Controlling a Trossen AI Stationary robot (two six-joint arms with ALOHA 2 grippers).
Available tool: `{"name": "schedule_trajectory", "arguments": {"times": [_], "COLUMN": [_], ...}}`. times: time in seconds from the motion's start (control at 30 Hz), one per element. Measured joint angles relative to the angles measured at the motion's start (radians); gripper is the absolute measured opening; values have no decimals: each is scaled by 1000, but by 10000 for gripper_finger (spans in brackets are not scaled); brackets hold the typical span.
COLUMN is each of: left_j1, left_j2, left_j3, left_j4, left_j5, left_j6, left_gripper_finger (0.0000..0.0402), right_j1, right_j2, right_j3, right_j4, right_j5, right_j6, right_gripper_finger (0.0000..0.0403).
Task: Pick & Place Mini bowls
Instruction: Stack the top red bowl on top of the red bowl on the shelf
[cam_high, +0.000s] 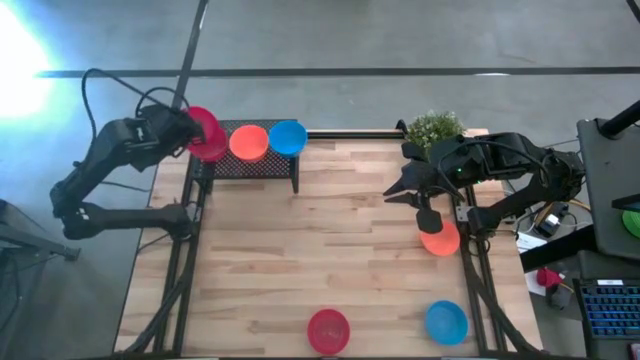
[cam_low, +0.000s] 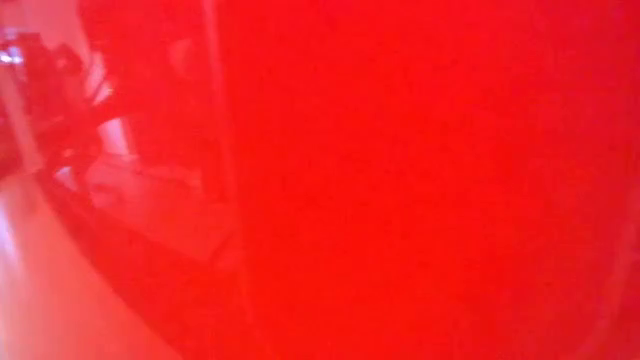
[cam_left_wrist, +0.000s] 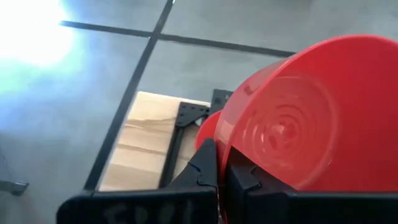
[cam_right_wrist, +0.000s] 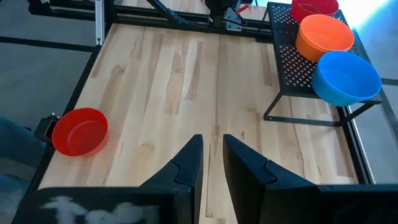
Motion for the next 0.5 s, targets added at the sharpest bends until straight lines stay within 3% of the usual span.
{"name": "schedule_trajectory", "arguments": {"times": [0.5], "left_j1": [59], "left_j2": [73], "left_j3": [-110], "left_j4": [36], "left_j5": [11], "left_j6": [59], "left_gripper_finger": [0], "right_j1": [0], "right_j2": [0], "right_j3": [0], "right_j4": [2], "right_j5": [0], "right_j6": [-9], "right_gripper_finger": [56]}}
